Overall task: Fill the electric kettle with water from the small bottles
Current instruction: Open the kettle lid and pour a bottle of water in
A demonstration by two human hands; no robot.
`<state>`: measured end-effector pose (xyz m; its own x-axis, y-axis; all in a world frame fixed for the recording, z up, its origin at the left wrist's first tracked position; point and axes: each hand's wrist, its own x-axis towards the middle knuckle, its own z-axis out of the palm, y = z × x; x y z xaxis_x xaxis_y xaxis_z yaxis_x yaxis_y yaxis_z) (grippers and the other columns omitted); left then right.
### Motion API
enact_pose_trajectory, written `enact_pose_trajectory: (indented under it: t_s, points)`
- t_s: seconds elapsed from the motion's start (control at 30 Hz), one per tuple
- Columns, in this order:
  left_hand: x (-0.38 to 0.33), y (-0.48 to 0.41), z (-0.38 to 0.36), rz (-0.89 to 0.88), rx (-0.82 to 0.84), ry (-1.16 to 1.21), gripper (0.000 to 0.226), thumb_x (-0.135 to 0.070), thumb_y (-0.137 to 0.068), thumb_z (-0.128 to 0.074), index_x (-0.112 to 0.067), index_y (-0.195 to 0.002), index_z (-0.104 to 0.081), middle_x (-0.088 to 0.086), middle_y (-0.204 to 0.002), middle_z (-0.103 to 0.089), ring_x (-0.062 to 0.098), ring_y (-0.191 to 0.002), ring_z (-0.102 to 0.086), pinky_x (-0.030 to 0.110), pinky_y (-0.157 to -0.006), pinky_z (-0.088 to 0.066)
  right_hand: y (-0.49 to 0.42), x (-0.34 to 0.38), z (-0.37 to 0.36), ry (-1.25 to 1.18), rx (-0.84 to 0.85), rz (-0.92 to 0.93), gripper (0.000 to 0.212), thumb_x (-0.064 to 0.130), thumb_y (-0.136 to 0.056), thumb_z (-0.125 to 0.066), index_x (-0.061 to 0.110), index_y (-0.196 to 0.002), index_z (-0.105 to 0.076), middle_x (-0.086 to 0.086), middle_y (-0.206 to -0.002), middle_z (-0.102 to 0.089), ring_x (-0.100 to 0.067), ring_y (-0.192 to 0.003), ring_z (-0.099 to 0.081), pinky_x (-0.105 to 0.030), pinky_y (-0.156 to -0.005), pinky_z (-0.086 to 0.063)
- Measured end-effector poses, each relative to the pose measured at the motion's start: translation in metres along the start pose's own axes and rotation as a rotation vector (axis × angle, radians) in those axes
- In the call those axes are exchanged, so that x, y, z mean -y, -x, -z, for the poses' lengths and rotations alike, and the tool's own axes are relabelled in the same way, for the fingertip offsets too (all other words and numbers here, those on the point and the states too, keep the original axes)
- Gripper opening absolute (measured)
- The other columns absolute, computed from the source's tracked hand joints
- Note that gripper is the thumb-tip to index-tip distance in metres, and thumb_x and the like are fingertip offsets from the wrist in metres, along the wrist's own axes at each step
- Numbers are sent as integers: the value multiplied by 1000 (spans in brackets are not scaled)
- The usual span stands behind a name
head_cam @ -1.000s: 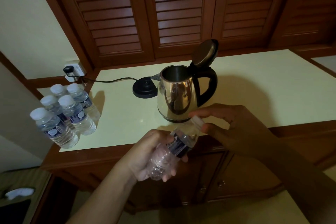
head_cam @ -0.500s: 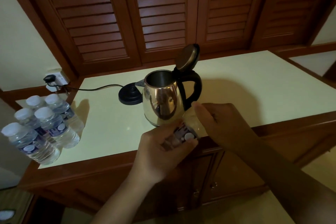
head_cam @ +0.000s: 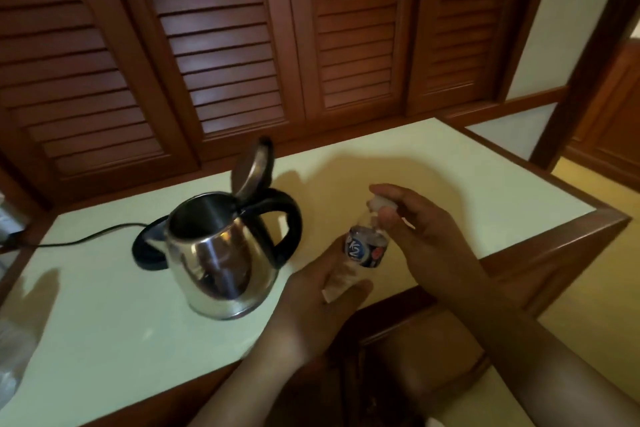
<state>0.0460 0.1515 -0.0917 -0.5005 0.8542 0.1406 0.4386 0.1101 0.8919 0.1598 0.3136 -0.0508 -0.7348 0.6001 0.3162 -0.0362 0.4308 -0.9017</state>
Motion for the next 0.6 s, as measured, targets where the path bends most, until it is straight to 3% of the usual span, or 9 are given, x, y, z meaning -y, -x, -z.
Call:
enact_pose_trajectory:
  t_s: [0.07, 0.13, 0.2, 0.3, 0.47, 0.6]
  points:
    - [-6, -29, -16, -3, -62, 16, 52, -35, -95, -78, -51, -138, -56, -27, -122, -72, -7, -112, -68, 25, -99, -56, -16, -10, 15, -74, -30, -38, 39, 43, -99, -54, 35, -137, -57, 21, -125, -65, 8, -113, -60, -10, -76, -54]
    - [-12, -63, -34, 20, -120, 16, 53, -42, -89, -83, -52, -133, -56, -26, -114, -72, -7, -106, -67, 17, -89, -56, -35, -20, 31, -72, -44, -47, 37, 43, -98, -56, 37, -134, -58, 22, -119, -66, 8, -109, -62, -12, -76, -56]
    - [-20, -96, -50, 21, -139, 30, 55, -44, -85, -86, -49, -132, -56, -23, -110, -71, -6, -104, -67, 9, -83, -52, -53, -32, 52, -78, -58, -50, 34, 44, -99, -55, 39, -132, -60, 17, -116, -69, -2, -108, -67, -22, -83, -60]
    - [-35, -141, -77, -2, -75, 61, 45, -39, -89, -83, -50, -126, -58, -24, -108, -71, -3, -106, -67, 10, -86, -52, -82, -48, 92, -134, -65, -37, 30, 38, -103, -53, 37, -132, -61, 14, -120, -70, -10, -110, -69, -34, -89, -61]
    - [-53, -217, -120, -1, -51, 102, 31, -29, -95, -78, -46, -118, -66, -18, -104, -73, 4, -102, -71, 20, -88, -55, -134, -70, 160, -98, -50, -27, 31, 36, -103, -52, 37, -132, -60, 17, -115, -72, -3, -108, -68, -22, -86, -57]
    - [-51, -278, -144, -5, -100, 75, 37, -34, -94, -79, -43, -128, -68, -14, -116, -72, 4, -105, -66, 19, -83, -55, -171, -104, 197, -168, -7, -74, 35, 42, -104, -51, 40, -139, -53, 26, -134, -60, 8, -127, -54, -19, -104, -42]
